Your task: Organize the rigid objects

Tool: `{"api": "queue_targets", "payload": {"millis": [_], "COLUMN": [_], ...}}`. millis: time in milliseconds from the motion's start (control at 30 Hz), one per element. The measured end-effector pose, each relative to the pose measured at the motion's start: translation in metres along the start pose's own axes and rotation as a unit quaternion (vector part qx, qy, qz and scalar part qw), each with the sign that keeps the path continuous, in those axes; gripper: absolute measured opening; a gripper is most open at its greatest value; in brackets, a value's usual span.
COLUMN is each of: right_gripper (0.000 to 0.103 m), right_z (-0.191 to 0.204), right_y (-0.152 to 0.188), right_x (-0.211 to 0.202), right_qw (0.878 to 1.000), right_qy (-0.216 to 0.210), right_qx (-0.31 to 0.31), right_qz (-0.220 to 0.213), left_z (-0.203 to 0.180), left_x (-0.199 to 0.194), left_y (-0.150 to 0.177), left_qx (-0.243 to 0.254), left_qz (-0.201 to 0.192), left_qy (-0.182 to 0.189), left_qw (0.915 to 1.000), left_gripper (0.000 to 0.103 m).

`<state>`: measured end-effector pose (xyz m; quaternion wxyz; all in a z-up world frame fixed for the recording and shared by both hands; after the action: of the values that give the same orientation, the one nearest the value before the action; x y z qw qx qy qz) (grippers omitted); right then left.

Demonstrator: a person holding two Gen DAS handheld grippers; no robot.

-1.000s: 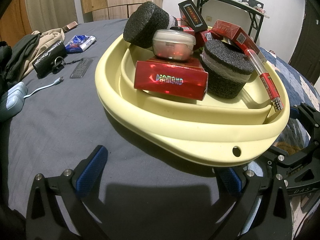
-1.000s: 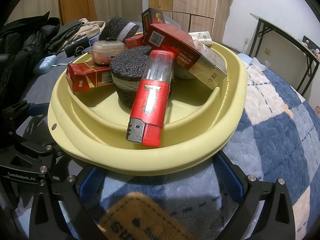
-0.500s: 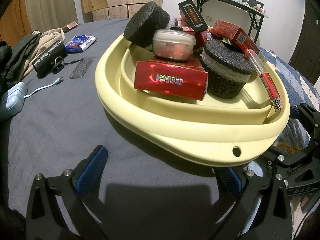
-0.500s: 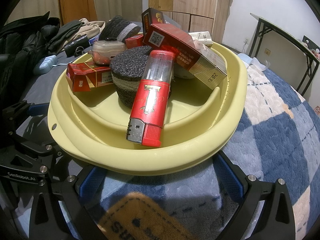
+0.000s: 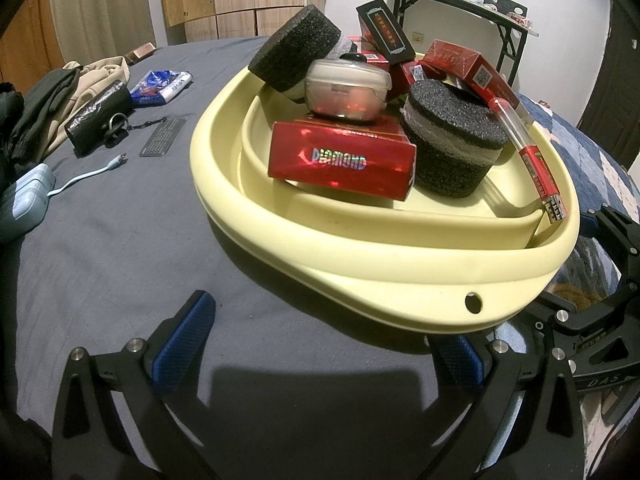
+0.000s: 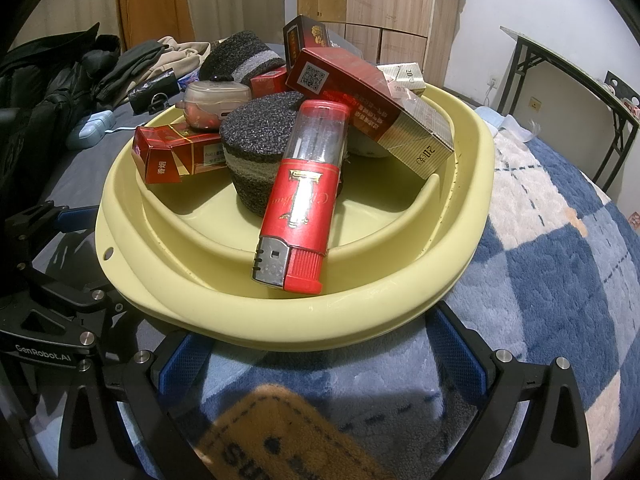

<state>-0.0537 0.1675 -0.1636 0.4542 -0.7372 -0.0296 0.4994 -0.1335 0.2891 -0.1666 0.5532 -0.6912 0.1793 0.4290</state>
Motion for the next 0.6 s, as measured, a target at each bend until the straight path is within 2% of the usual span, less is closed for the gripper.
{"api": "queue_targets", "payload": {"millis": [600], "right_gripper": [0.103], "right_z": [-0.0001], "right_y": [0.0000], "right_x": [0.0000], "right_qw": [1.000], "right_qy": [0.000], "right_qx": [0.000], "right_qz": [0.000], "left_z": [0.0000], "left_x": [0.0000], "left_y": [-0.0001], "left_qx": [0.000], "left_qz": [0.000], "left_qy": [0.000], "left_qw": [1.0000], "left_gripper": [0.103]}}
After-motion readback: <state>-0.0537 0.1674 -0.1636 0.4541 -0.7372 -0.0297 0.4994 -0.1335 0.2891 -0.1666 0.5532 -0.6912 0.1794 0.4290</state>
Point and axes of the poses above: each gripper's, at about its wrist camera, not at the fingertips, and x roughly the way its jaws point, z to its left, y to its underside, the point moved 6 cm from there along x, roughly the way its jaws point, and after that the axes turned 2 degrees about x, right-handed, at the moved point
